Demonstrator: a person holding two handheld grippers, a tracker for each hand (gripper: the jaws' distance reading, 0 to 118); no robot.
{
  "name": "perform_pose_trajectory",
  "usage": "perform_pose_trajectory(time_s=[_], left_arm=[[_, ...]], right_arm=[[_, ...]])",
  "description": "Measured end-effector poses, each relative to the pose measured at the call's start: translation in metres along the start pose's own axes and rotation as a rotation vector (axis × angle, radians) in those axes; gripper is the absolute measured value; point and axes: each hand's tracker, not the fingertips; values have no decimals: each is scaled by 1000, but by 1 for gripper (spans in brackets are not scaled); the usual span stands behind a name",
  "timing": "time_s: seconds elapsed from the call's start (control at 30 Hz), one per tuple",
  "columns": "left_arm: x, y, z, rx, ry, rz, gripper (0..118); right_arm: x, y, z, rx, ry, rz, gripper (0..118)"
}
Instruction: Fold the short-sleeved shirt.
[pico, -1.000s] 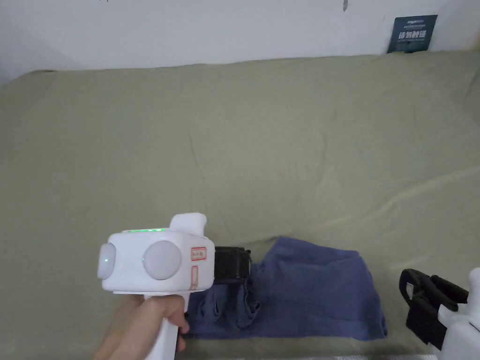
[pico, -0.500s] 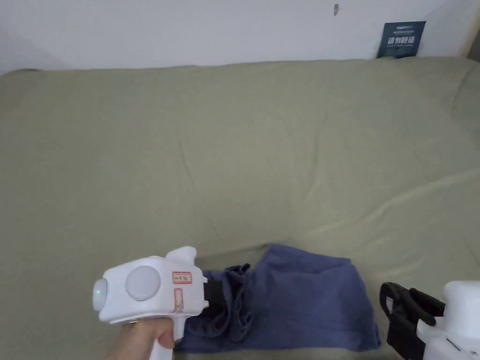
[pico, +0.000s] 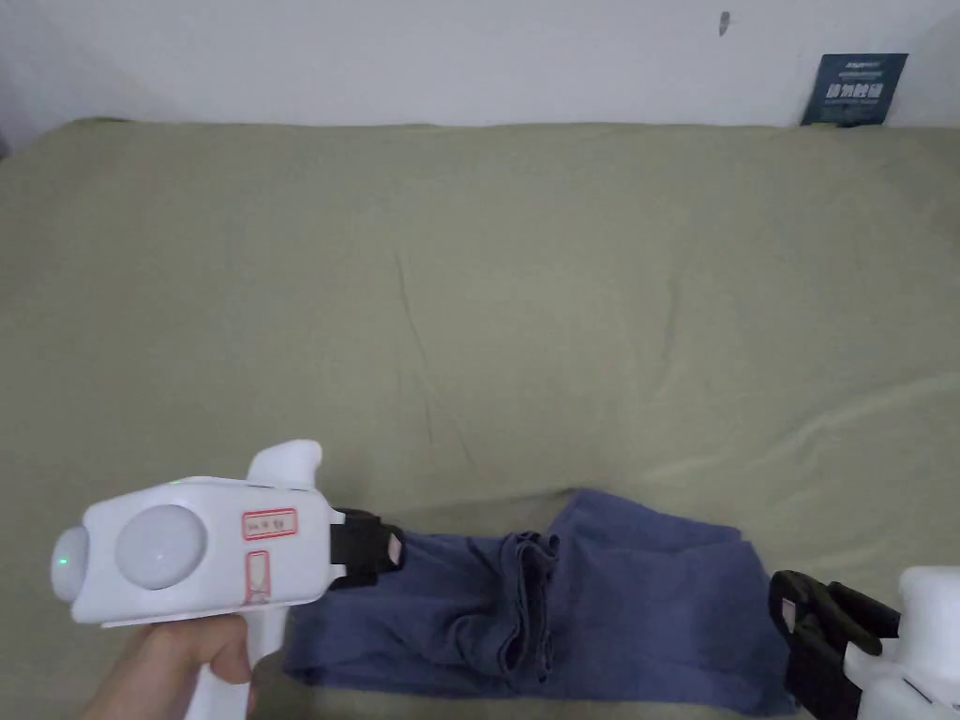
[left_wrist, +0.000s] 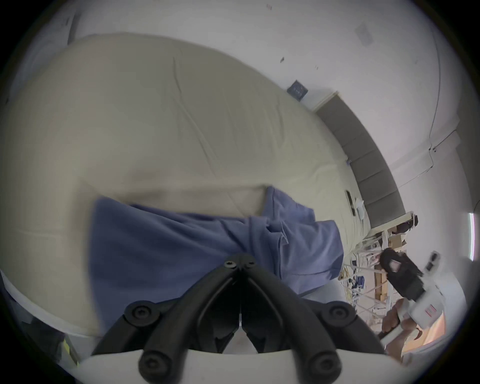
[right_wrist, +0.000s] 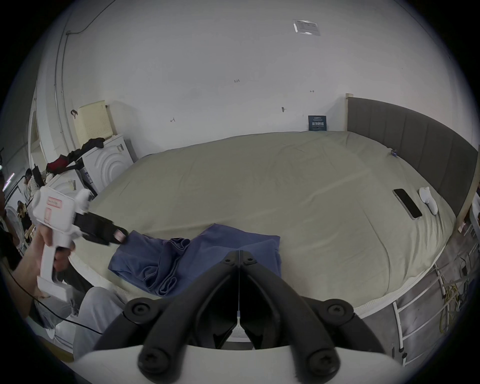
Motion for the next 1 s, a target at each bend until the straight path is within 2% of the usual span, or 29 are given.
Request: perform_pose_trajectory(time_s=[0.17, 0.27, 0.3, 0.37, 0.4, 0.43, 0.47, 0.6, 0.63, 0.67, 0.7, 0.73, 0.77, 0.83, 0.87, 0.93, 1.0], left_arm=[[-74, 0, 28, 16, 86, 105, 0], [-95, -7, 17, -21, -25, 166, 0], [-100, -9, 11, -23, -74, 192, 24], [-106, -10, -6, -46, -192, 229, 111], [-108, -11, -19, -109, -260, 255, 117], [-108, -7, -23, -24, -337, 263, 116], [-111, -7, -30, -105, -339, 276, 116], [-107, -7, -64, -166, -384, 270, 114], [-105, -8, -68, -157, -424, 288, 112], [-103, -8, -72, -149, -467, 295, 105], [-99, -7, -77, -151, -490, 296, 78], [-99, -9, -80, -158, -444, 295, 39], [-97, -11, -83, -156, -387, 272, 12], [-97, -19, -91, -168, -257, 239, 11], [-105, -18, -87, -149, -370, 322, 11], [-102, -13, -72, -121, -307, 265, 11], [-101, -14, -55, -144, -353, 337, 11]], right_arm=[[-15, 2, -6, -5, 21, 22, 2], [-23, 2, -9, -14, 22, 25, 2], [-25, 2, -10, -17, 25, 26, 2], [-29, 2, -12, -27, 20, 37, 2], [-31, 3, -12, -30, 16, 44, 2], [-31, 3, -12, -32, 15, 48, 2], [-31, 3, -12, -35, 16, 52, 2], [-31, 3, -12, -40, 2, 62, 2], [-31, 3, -12, -41, -6, 60, 2], [-30, 3, -12, -41, -9, 57, 2], [-29, 3, -13, -43, -11, 54, 2], [-28, 3, -13, -45, -14, 52, 2], [-28, 3, -14, -47, -14, 51, 2], [-27, 2, -14, -48, -16, 48, 2], [-27, 2, -14, -49, -15, 47, 2], [-27, 1, -11, -46, -12, 45, 2], [-26, 2, -10, -42, -7, 45, 2]])
